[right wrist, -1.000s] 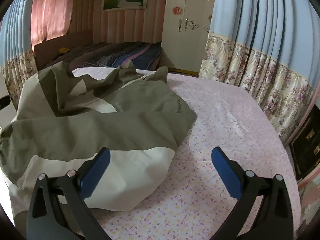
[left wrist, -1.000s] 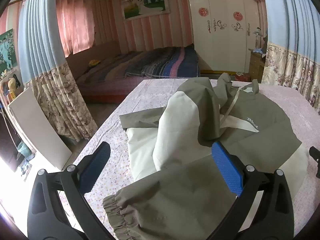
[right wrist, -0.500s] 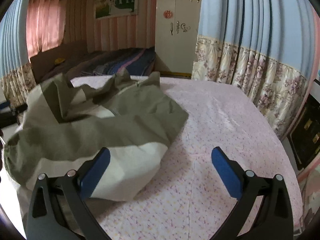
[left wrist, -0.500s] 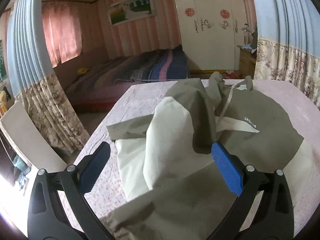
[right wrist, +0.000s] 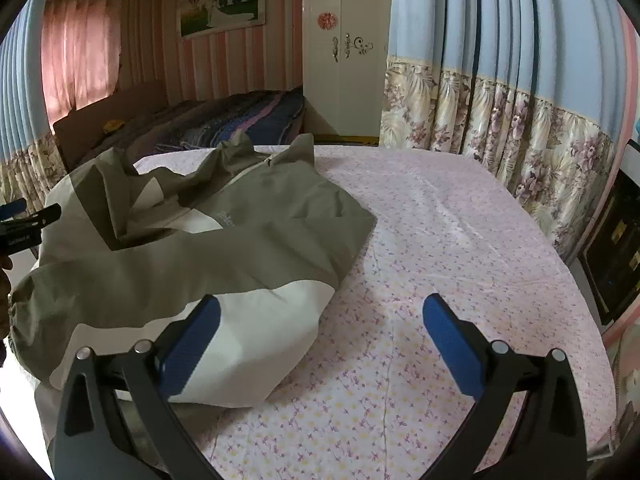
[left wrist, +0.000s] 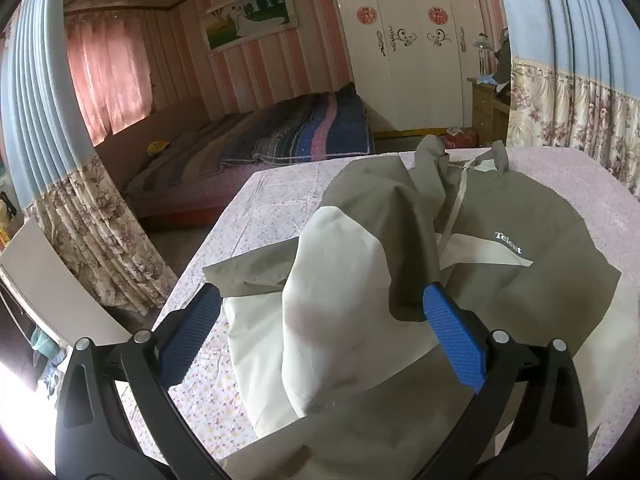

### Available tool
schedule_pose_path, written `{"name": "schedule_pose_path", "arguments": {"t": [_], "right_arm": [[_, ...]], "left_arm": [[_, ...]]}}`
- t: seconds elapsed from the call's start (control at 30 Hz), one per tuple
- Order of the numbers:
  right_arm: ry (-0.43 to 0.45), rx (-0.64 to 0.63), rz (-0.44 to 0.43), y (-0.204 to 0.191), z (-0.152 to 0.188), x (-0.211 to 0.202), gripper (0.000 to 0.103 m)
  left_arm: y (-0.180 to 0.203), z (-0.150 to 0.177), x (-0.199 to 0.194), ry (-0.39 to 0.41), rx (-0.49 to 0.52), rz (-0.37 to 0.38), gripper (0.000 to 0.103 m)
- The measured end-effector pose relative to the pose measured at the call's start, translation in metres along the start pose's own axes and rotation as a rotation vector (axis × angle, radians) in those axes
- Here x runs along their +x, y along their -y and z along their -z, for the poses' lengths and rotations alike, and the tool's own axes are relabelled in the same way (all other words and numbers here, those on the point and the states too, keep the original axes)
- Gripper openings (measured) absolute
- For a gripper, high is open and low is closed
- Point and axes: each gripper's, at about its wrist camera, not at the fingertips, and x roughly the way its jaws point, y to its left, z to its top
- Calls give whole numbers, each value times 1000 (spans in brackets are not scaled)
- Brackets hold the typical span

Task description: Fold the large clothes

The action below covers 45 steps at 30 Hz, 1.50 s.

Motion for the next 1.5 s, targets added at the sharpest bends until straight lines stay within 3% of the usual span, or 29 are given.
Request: {"name": "schedule_pose_path", "arguments": {"t": [0.73,1.17,1.23,1.3,1.33,1.37,1.4,1.5], "right_arm": [[-63,14,-11,-9,12,24,101],[-120,-47,-41,-28,9,60,101],[-151,-54,-79,-32,9,73,81],[-180,-44,-138,-35,7,83,46],[-176,-47,-147,-38,6,84,39],[-160,-57,-145,-40,4,83,22],[-144,-61,-147,-41,1,81,13],[-95,-23,-170,-32,-11,75,5]], "left_arm": [[-6,-5,35,-33,38,-6,100],[-14,1,78,-101,10,69,100],[-16,4,87,-123,-2,88,100],[-17,5,92,-135,-6,102,100],[-17,5,94,-141,-2,109,100],[-15,5,95,-148,10,115,100],[-14,4,95,-147,29,122,98],[-11,0,92,-150,59,150,85]]}}
